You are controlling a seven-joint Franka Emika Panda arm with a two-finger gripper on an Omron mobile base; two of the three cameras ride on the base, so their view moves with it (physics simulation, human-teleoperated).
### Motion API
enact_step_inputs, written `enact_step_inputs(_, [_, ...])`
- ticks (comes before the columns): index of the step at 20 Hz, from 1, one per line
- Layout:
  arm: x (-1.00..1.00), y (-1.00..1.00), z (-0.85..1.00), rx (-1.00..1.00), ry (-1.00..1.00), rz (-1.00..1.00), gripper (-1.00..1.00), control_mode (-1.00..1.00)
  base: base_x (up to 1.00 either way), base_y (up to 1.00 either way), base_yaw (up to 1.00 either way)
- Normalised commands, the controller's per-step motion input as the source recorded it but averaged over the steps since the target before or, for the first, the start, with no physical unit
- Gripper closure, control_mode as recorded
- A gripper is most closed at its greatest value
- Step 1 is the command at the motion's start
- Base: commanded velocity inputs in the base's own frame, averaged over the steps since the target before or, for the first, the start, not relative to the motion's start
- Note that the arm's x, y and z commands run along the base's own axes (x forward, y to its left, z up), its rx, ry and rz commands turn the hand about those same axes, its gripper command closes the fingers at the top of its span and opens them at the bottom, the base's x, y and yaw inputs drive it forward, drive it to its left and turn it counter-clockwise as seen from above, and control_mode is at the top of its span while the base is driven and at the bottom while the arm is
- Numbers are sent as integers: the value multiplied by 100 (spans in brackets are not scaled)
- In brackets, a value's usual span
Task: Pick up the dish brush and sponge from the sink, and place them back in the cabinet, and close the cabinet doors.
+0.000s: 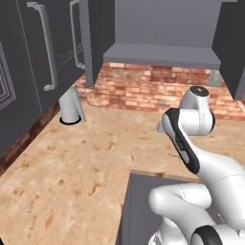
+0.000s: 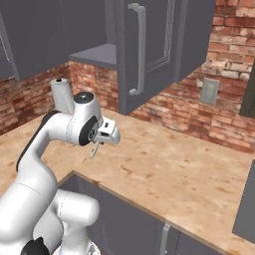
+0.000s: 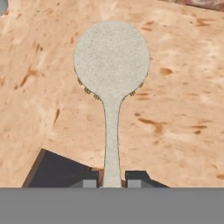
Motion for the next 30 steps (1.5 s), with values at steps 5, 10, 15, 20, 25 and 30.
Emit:
enact_step_inputs(5, [0,0,0,0,0,0,100,100,12,1,18])
enact_step_inputs(10, [0,0,0,0,0,0,100,100,2,2,19])
enact_step_inputs(15, [0,0,0,0,0,0,100,100,0,8,4])
enact_step_inputs(20, [0,34,27,-4,-7,0,100,-100,0,3,0])
enact_step_inputs(25, [6,56,63,-7,-15,-8,100,-100,0,0,0])
enact_step_inputs(30, [32,20,71,-1,-10,-16,100,-100,0,0,0])
